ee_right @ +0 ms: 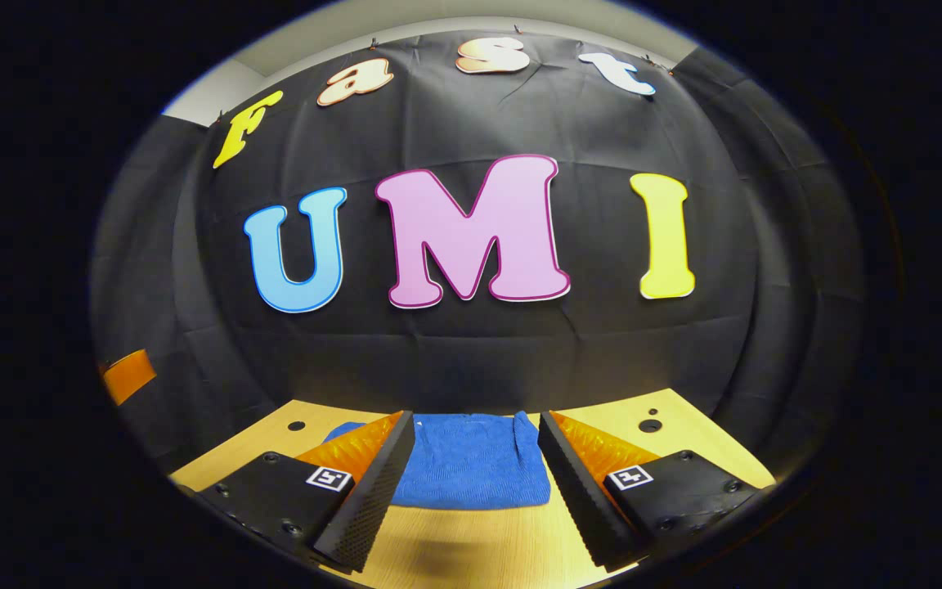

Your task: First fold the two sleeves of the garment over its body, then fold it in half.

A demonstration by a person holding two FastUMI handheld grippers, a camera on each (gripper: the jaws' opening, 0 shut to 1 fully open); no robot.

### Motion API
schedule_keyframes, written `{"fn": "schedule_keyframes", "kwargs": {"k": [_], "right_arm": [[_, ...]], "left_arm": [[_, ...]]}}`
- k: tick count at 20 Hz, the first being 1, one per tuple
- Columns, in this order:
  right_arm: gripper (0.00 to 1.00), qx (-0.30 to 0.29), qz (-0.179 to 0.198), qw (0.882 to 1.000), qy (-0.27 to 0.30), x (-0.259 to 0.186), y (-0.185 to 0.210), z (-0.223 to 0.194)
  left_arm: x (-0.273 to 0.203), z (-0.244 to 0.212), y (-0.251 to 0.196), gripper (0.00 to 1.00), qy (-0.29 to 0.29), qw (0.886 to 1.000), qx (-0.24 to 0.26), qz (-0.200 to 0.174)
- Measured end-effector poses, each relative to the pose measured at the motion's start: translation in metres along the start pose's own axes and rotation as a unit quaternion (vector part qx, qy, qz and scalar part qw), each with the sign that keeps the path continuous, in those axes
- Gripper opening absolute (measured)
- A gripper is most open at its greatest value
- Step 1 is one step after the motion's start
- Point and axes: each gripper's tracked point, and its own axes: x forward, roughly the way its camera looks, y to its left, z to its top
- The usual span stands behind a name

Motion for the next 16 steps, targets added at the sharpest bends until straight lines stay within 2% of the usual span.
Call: {"fn": "schedule_keyframes", "kwargs": {"k": [4, 7, 10, 12, 14, 16], "right_arm": [[0.97, 0.001, 0.006, 1.0, 0.003, -0.07, 0.005, 0.034], [0.97, -0.035, 0.035, 0.999, -0.007, -0.116, 0.024, 0.06], [0.97, -0.038, 0.051, 0.997, -0.045, -0.158, 0.041, 0.091], [0.97, -0.025, 0.067, 0.993, -0.092, -0.187, 0.057, 0.114], [0.96, -0.044, 0.064, 0.987, -0.144, -0.208, 0.059, 0.133], [0.97, -0.069, 0.061, 0.98, -0.176, -0.226, 0.064, 0.134]], "left_arm": [[-0.093, 0.016, 0.009, 0.83, 0.051, 0.998, -0.012, 0.042], [-0.13, 0.039, 0.016, 0.83, 0.032, 0.996, -0.029, 0.074], [-0.152, 0.062, 0.009, 0.81, -0.004, 0.997, -0.015, 0.077], [-0.158, 0.078, -0.007, 0.81, -0.033, 0.997, -0.029, 0.062], [-0.164, 0.095, -0.022, 0.81, -0.064, 0.995, -0.054, 0.048], [-0.166, 0.108, -0.022, 0.81, -0.098, 0.992, -0.057, 0.048]]}}
